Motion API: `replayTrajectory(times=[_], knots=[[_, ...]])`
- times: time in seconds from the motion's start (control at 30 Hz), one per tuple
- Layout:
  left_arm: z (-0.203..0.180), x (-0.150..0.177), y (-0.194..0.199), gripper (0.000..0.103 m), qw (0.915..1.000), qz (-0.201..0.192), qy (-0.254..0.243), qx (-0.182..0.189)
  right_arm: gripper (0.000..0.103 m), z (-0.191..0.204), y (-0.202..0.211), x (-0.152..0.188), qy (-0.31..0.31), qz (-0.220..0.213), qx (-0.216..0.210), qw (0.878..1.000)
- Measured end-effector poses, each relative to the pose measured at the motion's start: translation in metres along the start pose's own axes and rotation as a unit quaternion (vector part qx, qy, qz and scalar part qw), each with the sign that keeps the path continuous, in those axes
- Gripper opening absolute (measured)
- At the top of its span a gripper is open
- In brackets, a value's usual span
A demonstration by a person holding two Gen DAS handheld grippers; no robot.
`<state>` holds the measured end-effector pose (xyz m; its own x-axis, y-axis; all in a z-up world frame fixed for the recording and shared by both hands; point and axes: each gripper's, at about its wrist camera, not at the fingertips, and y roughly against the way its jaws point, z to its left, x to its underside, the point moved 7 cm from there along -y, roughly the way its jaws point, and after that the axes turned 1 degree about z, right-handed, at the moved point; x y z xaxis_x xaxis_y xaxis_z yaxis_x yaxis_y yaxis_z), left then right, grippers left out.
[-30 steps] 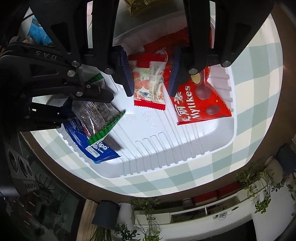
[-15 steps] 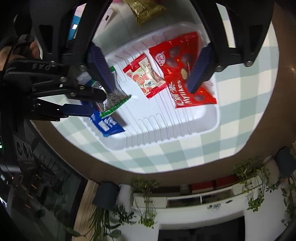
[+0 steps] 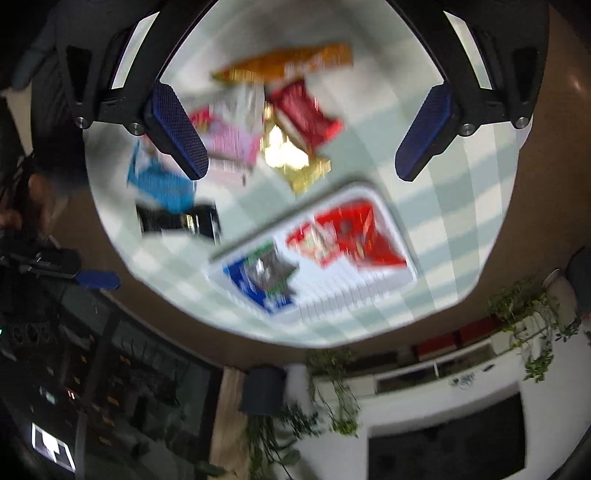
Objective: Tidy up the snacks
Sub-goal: 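Release both packets in the tray and pull both tools back, then grasp the orange snack stick packet with the left tool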
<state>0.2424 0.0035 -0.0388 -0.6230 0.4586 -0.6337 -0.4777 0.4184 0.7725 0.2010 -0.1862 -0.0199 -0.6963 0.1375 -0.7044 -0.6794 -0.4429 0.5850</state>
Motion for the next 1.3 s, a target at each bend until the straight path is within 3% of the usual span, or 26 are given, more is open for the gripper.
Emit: replayTrajectory(times=[0.13, 0.23, 0.37, 0.47, 0.6, 0.67, 0.77, 1.03, 1.17, 1.3], knots=[[-0.015, 0.047, -0.004, 0.103, 0.9962, 0.05, -0.071, 0.008, 0.091, 0.015, 0.014, 0.057, -0.018, 0.021, -0.021, 0.999], [-0.022, 0.069, -0.011, 0.103, 0.9895, 0.067, -0.128, -0.01, 0.091, 0.023, 0.015, 0.092, -0.024, 0.038, -0.021, 0.999], [-0.028, 0.083, -0.031, 0.103, 0.9744, 0.091, -0.203, -0.032, 0.091, 0.024, 0.01, 0.116, -0.043, 0.055, -0.028, 0.997], [-0.029, 0.085, -0.044, 0.103, 0.9669, 0.107, -0.23, -0.029, 0.091, 0.022, 0.008, 0.123, -0.055, 0.061, -0.029, 0.996], [-0.026, 0.087, -0.062, 0.096, 0.9662, 0.133, -0.221, 0.007, 0.091, 0.022, 0.011, 0.124, -0.055, 0.059, -0.025, 0.996], [-0.028, 0.09, -0.064, 0.075, 0.9664, 0.143, -0.212, 0.026, 0.091, 0.022, 0.011, 0.124, -0.054, 0.059, -0.023, 0.997], [-0.034, 0.101, -0.061, 0.06, 0.9632, 0.154, -0.215, 0.046, 0.091, 0.02, 0.012, 0.125, -0.056, 0.061, -0.023, 0.996], [-0.052, 0.119, -0.054, 0.06, 0.9551, 0.181, -0.225, 0.067, 0.091, 0.019, 0.006, 0.127, -0.059, 0.07, -0.021, 0.996], [-0.055, 0.113, -0.057, 0.06, 0.9602, 0.175, -0.207, 0.066, 0.09, 0.023, 0.003, 0.129, -0.054, 0.076, -0.02, 0.995], [-0.06, 0.116, -0.058, 0.044, 0.9603, 0.175, -0.204, 0.073, 0.087, 0.027, 0.003, 0.129, -0.037, 0.081, -0.013, 0.996]])
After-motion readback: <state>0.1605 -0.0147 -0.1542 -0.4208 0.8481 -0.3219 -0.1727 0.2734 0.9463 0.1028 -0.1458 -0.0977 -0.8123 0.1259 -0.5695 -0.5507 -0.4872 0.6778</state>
